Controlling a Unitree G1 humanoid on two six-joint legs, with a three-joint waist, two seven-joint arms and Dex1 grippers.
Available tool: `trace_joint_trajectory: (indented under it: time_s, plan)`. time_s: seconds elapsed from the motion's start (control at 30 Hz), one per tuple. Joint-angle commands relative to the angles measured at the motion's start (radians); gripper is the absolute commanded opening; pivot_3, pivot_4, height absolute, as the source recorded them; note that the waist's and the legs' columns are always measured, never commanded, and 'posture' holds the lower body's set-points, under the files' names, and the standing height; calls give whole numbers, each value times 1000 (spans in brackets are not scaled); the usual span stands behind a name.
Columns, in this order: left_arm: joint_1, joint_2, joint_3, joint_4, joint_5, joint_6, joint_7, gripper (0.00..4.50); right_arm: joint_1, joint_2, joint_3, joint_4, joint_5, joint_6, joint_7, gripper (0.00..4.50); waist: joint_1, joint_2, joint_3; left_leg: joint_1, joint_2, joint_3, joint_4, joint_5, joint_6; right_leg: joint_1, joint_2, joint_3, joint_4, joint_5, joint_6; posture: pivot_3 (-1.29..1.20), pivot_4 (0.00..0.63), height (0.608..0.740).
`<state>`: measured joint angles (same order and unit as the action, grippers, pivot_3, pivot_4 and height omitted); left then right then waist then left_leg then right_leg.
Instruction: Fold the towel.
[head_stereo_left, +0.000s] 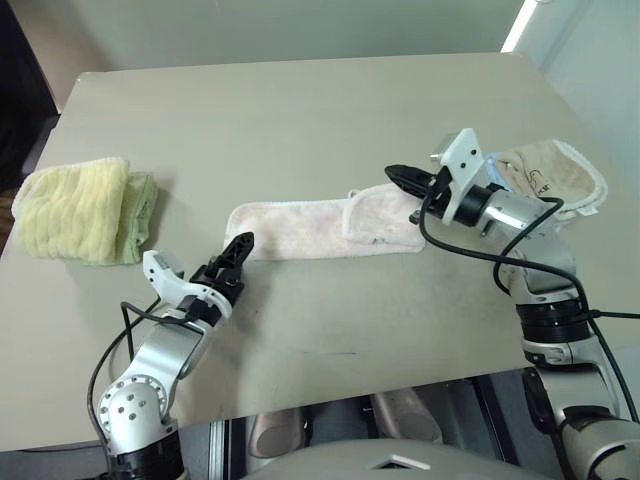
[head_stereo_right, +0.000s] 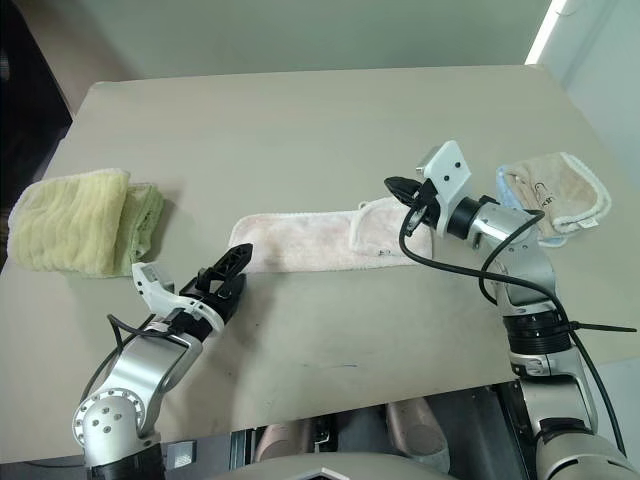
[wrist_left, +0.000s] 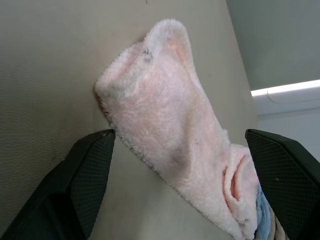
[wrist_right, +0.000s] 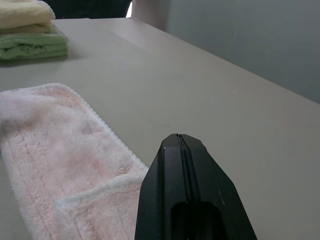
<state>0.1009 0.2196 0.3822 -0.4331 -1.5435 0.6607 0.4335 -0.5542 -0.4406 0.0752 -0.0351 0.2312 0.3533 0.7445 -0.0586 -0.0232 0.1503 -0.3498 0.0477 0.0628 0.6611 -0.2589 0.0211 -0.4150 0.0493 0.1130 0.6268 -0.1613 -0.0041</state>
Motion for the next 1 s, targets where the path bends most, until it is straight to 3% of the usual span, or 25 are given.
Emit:
trace_joint_trajectory:
  time_s: [0.03,0.5,0.6,0.93,1.0]
  plan:
    - [5,18,29,32,35,-37,54,4500,-7,2,-15,-24,0,-24,-12,15,0,0,0,0,0,0,0,0,0,0,0,0,0,0,0,0,150,739]
    - [-144,47,-21,194,96,-13,23,4500,1,12,-4,-56,4,-11,-19,15,6,3,1,2,-4,-8,1,3,3,4,0,-1,0,2,-3,0,150,739]
    - [-152,44,-18,203,89,-12,12,3926,16,-2,-4,-81,16,9,-1,0,9,3,1,2,-11,-20,2,3,2,3,0,-1,0,2,-3,0,150,739]
    - [-152,30,5,191,96,-28,-25,212,140,-113,-11,-266,192,215,139,0,17,3,1,-16,-18,-32,2,1,-4,-9,0,-1,-1,-3,2,0,150,739]
    - [-150,29,8,184,96,-32,-33,54,147,-121,-11,-276,197,223,137,0,18,4,1,-16,-18,-32,2,3,-7,-9,0,-1,-1,-5,3,0,150,739]
